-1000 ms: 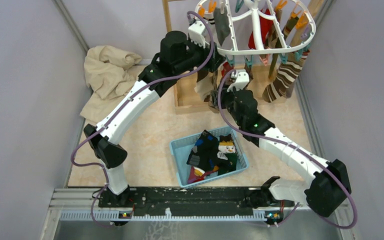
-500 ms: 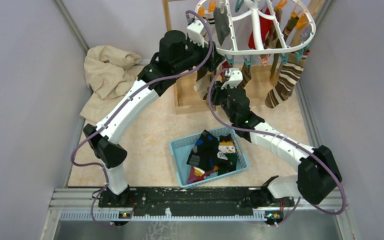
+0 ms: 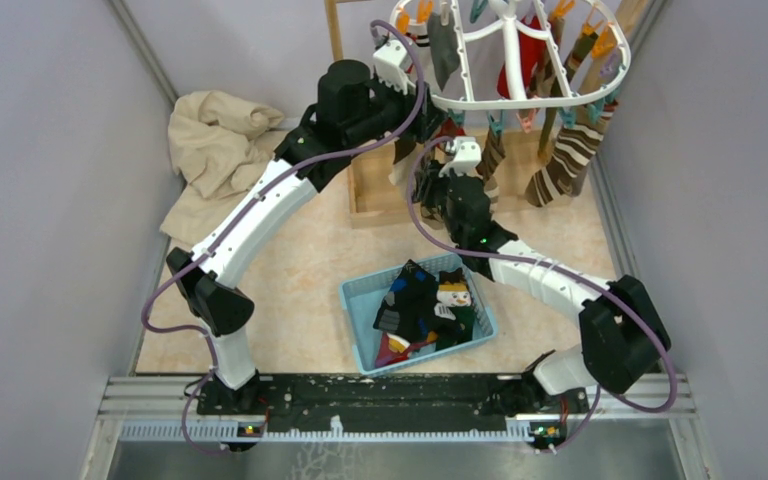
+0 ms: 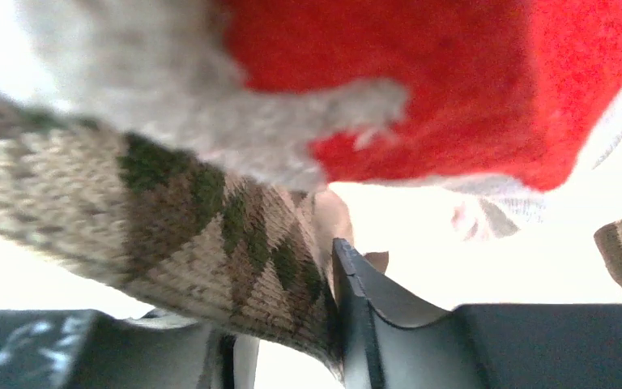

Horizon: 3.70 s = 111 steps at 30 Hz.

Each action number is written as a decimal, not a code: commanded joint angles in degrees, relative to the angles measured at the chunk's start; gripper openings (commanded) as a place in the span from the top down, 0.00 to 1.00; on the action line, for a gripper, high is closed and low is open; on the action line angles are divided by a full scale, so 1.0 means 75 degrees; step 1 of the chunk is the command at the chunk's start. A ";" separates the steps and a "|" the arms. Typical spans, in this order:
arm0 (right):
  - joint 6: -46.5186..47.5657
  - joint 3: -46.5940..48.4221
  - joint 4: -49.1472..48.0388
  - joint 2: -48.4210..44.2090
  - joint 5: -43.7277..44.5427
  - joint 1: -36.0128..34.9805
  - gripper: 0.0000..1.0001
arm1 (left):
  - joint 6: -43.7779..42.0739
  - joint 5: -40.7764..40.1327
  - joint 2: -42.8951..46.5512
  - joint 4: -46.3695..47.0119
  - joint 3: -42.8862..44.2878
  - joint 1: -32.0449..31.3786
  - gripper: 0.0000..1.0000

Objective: Remove the socks clipped to the hanger
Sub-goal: Remove the sock from the hanger, then place the sock in the bin.

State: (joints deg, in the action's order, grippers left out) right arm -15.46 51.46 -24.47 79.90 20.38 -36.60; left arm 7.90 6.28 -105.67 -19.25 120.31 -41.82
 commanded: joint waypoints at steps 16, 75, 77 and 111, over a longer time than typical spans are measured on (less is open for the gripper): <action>0.0374 0.0101 0.0034 -0.1055 -0.0859 -0.0015 1.00 | 0.0470 0.0176 0.0261 0.0026 -0.0115 0.0047 0.26; -0.0180 -0.0556 0.1210 -0.2529 -0.1916 -0.0030 1.00 | 0.1191 -0.0212 -0.0053 0.0589 0.0321 0.0010 0.89; -0.0208 -0.0601 0.1530 -0.2785 -0.2130 -0.0029 1.00 | 0.1196 -0.0195 -0.0055 0.0597 0.0307 0.0009 0.89; -0.0564 -0.1250 0.5270 -0.3920 -0.4196 -0.0484 1.00 | 0.0986 0.0365 -0.0149 0.0402 0.0100 -0.0694 0.84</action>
State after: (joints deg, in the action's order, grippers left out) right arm -17.19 41.95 13.80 51.70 -10.28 -38.52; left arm 16.29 6.98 -105.78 -16.84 120.29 -45.91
